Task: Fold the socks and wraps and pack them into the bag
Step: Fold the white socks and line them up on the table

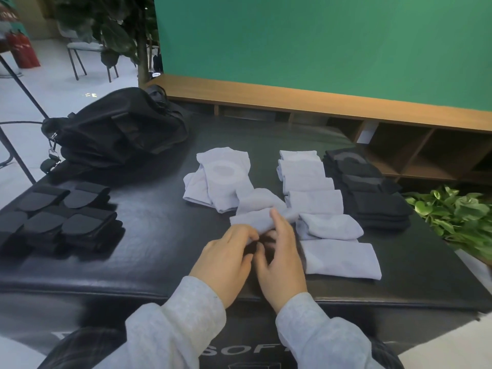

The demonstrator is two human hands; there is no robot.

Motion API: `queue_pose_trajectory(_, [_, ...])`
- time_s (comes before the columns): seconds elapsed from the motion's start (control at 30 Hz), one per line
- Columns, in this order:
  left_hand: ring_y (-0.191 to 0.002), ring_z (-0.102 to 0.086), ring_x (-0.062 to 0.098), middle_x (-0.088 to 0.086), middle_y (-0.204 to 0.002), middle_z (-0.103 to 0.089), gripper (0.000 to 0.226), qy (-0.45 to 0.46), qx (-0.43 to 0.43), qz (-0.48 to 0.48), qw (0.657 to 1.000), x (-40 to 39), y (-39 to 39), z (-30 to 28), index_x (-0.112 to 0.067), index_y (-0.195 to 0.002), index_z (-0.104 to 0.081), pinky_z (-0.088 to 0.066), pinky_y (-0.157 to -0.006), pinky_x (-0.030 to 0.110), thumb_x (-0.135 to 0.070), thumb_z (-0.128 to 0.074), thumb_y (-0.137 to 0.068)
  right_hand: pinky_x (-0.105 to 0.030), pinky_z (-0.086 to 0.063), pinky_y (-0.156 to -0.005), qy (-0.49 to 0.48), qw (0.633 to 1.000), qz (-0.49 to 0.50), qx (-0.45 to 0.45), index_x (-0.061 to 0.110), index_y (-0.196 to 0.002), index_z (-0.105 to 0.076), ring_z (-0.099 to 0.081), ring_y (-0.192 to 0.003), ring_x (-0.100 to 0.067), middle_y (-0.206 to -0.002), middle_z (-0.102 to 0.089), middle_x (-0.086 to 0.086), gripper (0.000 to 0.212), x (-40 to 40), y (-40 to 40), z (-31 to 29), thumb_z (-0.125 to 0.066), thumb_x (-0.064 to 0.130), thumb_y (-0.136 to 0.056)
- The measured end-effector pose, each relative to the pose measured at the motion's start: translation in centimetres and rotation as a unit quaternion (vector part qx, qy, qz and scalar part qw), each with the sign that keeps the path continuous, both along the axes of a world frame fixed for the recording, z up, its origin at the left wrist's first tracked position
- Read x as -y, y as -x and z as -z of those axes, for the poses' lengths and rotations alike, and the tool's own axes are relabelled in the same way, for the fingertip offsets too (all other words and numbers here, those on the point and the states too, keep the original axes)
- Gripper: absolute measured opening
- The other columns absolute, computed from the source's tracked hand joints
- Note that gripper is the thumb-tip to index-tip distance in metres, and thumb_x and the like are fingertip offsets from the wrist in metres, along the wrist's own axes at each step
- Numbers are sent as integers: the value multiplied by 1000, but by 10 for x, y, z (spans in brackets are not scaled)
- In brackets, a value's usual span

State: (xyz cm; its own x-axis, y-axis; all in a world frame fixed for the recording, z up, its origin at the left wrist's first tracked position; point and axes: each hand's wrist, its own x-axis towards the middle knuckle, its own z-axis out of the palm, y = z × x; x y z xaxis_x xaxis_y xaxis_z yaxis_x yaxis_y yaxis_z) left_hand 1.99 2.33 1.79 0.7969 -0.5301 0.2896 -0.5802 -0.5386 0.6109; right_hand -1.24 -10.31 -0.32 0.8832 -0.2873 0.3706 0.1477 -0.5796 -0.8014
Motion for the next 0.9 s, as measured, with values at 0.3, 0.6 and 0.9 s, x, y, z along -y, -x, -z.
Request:
queue_pose_trajectory(0.3, [-85, -58, 24, -6, -100, -60, 43, -38, 89, -56, 994, -4, -18, 9, -33, -109, -50, -50, -69, 43, -10, -65, -76, -17, -45, -90, 44, 995, -82, -21, 59, -115, -34, -52, -106, 7, -110, -45, 40, 58, 0, 6, 3, -44, 12, -83])
queue_pose_trajectory(0.6, [-84, -47, 11, -15, -84, -59, 30, 7, 117, -106, 987, -54, -39, 24, -32, -85, -51, -45, -70, 35, -8, -52, -68, -5, -32, -85, 81, 992, 60, 76, 27, -108, -42, -41, -91, 2, -105, -38, 16, 23, 3, 2, 6, -39, 31, -86])
queue_pose_trajectory(0.9, [-109, -37, -1, -24, -104, -52, 55, -54, 56, -121, 990, -45, -18, 4, -36, -101, -62, -19, -89, 27, -62, -26, -69, -27, 0, -114, 290, 947, 16, -135, 27, -135, -41, -15, -141, -9, -145, -33, 14, 54, -1, -9, -2, -23, 48, -89])
